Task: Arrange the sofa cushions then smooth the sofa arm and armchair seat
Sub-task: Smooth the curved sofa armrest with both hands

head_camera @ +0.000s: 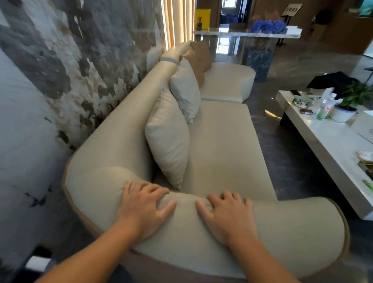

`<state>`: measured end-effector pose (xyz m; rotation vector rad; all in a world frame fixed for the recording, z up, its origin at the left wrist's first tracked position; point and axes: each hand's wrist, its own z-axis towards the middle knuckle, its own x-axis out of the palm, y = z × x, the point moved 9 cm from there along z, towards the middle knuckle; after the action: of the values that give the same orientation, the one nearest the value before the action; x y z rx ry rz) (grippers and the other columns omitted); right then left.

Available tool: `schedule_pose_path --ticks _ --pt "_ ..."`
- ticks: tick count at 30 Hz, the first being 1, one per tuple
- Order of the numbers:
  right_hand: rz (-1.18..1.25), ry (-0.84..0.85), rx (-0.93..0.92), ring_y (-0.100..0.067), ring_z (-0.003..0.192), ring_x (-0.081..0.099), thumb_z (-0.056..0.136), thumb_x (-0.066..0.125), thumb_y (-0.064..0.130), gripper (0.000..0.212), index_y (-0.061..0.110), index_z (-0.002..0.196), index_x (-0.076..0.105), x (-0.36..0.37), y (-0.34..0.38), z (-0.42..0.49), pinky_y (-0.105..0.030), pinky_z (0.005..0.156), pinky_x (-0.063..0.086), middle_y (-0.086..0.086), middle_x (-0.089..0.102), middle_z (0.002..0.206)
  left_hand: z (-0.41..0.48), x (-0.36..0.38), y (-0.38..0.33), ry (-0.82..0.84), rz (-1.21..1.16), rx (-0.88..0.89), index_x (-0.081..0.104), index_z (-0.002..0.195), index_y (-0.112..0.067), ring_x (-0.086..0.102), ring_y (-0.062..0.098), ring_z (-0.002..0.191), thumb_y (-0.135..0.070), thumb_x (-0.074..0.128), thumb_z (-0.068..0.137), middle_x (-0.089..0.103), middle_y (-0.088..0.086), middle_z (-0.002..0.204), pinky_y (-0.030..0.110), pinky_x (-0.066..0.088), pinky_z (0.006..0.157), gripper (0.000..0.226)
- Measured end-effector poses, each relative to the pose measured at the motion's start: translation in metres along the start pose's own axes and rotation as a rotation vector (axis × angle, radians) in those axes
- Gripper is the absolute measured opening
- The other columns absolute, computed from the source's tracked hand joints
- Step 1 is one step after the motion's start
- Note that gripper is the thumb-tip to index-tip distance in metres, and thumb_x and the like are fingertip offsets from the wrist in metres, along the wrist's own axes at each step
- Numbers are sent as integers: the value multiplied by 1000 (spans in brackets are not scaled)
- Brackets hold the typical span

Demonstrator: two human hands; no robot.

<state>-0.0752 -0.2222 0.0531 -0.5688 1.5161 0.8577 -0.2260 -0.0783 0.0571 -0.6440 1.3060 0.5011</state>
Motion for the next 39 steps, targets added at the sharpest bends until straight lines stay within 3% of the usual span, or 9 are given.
schedule_pose_path --ticks 3,7,11,15,21,28,39 --pt "-10 16 53 -30 119 48 81 10 72 69 37 120 54 5 -4 -24 -57 108 25 -3 61 122 -12 4 0 54 54 7 57 117 -45 45 18 122 -76 16 77 62 -16 122 54 15 111 65" --pt "20 103 70 -31 140 29 77 6 78 78 41 138 38 18 -8 -39 -61 114 5 -3 47 144 -15 12 -5 109 141 25 59 111 -38 45 22 114 -74 10 77 59 -9 114 52 22 102 69" --pt "32 75 14 -28 127 41 70 10 87 83 42 129 47 15 -7 -36 -58 107 18 1 55 131 -9 11 -8 66 147 14 52 87 -33 44 23 105 -74 9 79 59 -8 103 50 28 93 61" --pt "17 37 -13 -26 115 47 68 14 87 82 41 122 54 11 -6 -32 -52 95 30 4 58 123 -14 12 -7 40 113 8 50 84 -35 43 23 105 -79 6 77 57 -9 100 47 28 91 63" --pt "48 33 -41 -23 114 46 67 16 88 83 39 118 59 11 -8 -41 -54 96 30 7 58 122 -25 10 -10 17 98 -13 53 85 -34 43 23 105 -83 5 74 57 -9 102 45 27 88 70" --pt "29 33 -53 -23 111 47 68 16 88 79 41 117 58 8 -21 -67 -52 94 31 7 60 117 -53 8 -25 -41 106 -32 51 78 -34 43 22 101 -84 8 75 52 -12 88 43 25 80 66" --pt "9 -17 -42 -24 105 48 74 14 84 64 40 107 47 9 -23 -62 -50 89 32 7 56 106 -50 6 -25 -81 75 -62 51 80 -33 46 21 102 -80 22 75 56 -10 95 43 30 93 56"
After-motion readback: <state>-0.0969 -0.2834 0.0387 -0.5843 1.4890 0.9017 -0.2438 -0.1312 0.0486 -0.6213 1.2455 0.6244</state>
